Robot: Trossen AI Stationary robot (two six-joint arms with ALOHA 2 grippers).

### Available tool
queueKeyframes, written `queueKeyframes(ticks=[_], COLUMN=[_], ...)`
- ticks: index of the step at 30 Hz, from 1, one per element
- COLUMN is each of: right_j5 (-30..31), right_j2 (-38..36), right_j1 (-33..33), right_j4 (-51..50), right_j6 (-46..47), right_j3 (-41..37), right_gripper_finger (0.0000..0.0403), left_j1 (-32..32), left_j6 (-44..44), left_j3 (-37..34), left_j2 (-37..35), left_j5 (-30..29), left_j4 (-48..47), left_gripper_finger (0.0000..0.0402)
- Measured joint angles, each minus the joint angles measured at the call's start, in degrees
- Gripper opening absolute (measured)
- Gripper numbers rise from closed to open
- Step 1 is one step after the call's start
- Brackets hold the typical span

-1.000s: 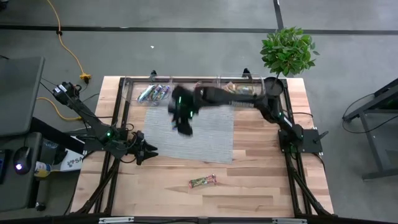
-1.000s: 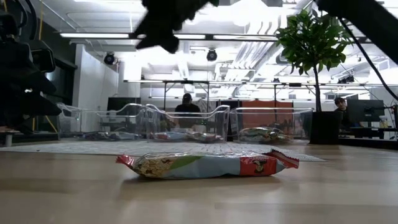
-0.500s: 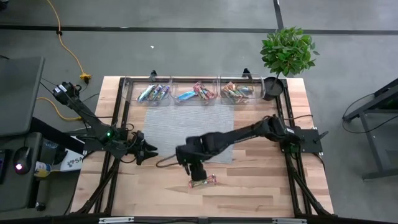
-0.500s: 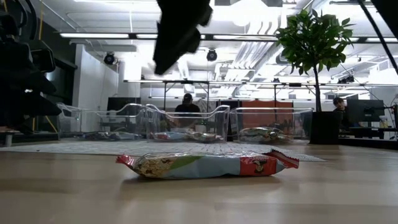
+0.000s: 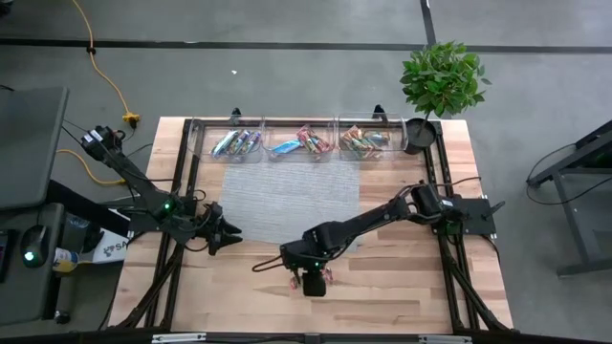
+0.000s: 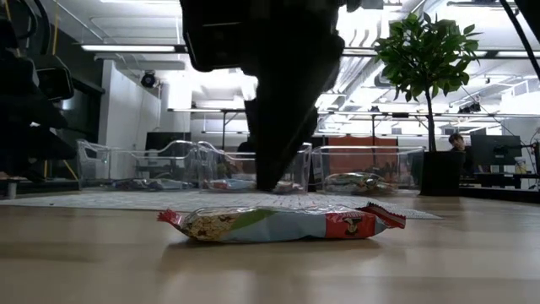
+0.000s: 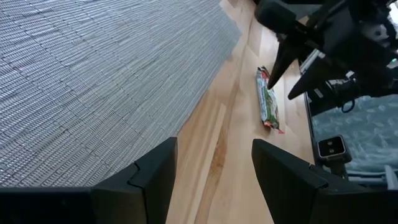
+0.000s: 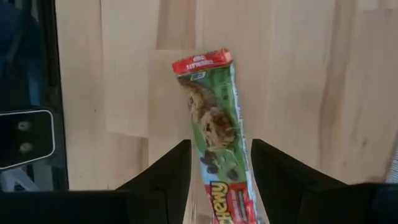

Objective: Pick and place Granola Bars by type
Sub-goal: Put the red granola bar into the middle transparent bin

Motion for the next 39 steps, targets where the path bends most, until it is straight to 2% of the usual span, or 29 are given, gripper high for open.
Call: queueKeyframes(ticks=[13, 20, 27, 32, 39], right_j5=[0.7, -4.0, -6.8, -4.4, 0.4], right_j2=[0.0, 0.0, 0.0, 0.0, 0.0], right_j1=[1.7, 0.1, -0.6, -1.1, -0.9], right_j4=[2.0, 3.8, 4.0, 4.0, 4.2], right_j6=[0.1, 0.0, -1.1, -1.8, -5.9], right_j3=[-3.2, -3.2, -3.2, -3.2, -3.2], right_gripper_finger=[0.0152, 0.0153, 0.0193, 0.0214, 0.0216], left_j1=[0.0, 0.0, 0.0, 0.0, 0.0], left_j6=[0.0, 0.0, 0.0, -0.1, -0.1], left_j3=[0.0, 0.0, 0.0, 0.0, 0.0], left_j2=[0.0, 0.0, 0.0, 0.0, 0.0], left_j5=[0.9, 1.3, 1.2, 1.1, 1.0], left_j4=[0.0, -0.3, -0.7, -0.6, -0.6], left_gripper_finger=[0.0206, 0.0206, 0.0206, 0.0206, 0.0206])
